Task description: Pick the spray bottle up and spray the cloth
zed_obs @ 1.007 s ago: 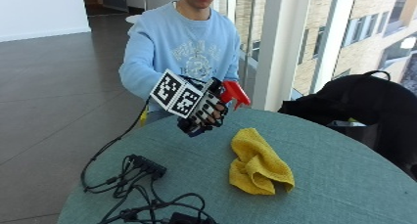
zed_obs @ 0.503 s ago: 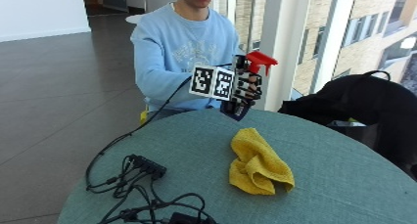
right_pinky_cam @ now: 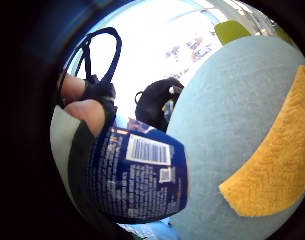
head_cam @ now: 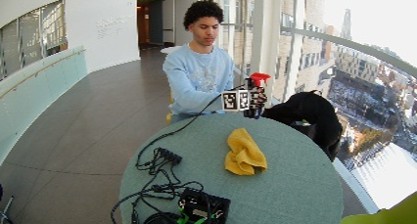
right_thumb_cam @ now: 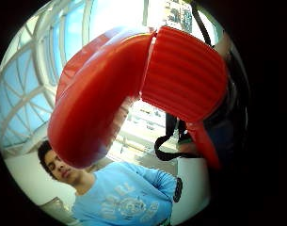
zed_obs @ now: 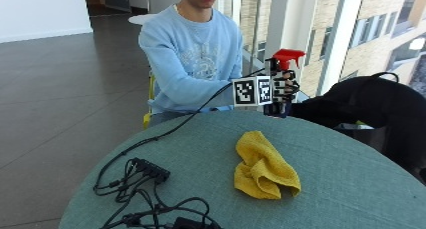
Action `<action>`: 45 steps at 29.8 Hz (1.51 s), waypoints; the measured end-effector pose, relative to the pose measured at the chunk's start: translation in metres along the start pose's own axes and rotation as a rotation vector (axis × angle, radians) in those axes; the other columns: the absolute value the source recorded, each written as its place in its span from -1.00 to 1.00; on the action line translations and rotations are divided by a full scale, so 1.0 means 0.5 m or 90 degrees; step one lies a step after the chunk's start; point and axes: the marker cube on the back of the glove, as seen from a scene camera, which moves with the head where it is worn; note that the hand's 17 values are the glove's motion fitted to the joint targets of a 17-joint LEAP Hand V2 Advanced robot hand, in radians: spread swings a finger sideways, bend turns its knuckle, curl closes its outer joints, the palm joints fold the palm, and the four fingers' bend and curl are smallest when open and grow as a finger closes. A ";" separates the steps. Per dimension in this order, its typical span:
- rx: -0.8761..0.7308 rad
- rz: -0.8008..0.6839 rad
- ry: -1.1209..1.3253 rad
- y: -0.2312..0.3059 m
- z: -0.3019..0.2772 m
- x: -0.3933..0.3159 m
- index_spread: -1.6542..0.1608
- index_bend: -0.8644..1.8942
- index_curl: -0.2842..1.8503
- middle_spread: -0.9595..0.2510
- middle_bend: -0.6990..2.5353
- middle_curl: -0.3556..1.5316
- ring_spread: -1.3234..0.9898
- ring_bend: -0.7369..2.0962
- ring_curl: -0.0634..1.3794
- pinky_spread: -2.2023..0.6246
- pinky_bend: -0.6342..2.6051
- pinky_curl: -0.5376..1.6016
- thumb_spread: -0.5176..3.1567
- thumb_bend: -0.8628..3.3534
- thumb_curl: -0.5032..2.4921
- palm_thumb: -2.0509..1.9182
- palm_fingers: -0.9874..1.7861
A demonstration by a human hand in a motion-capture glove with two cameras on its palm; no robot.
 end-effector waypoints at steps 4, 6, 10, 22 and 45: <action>-0.006 -0.027 -0.013 -0.009 0.065 0.024 0.58 -0.26 -0.36 0.43 -0.33 -0.10 0.09 -0.17 -0.37 0.60 -0.50 -0.17 -0.21 -0.60 -0.30 0.48 0.52; -0.019 -0.041 -0.009 -0.012 0.090 0.033 0.58 -0.26 -0.35 0.43 -0.33 -0.10 0.09 -0.17 -0.37 0.60 -0.50 -0.17 -0.20 -0.60 -0.30 0.47 0.52; -0.041 -0.050 -0.006 -0.013 0.127 0.052 0.57 -0.26 -0.35 0.43 -0.33 -0.10 0.09 -0.17 -0.37 0.60 -0.50 -0.17 -0.20 -0.60 -0.31 0.47 0.52; -0.053 -0.034 0.002 -0.008 0.155 0.088 0.56 -0.26 -0.35 0.43 -0.33 -0.11 0.08 -0.18 -0.37 0.60 -0.50 -0.18 -0.18 -0.60 -0.33 0.46 0.52; -0.016 -0.019 0.254 0.242 -0.164 0.024 0.48 -0.30 -0.49 0.43 -0.34 -0.13 0.07 -0.20 -0.38 0.64 -0.45 -0.16 -0.16 -0.60 -0.39 0.41 0.33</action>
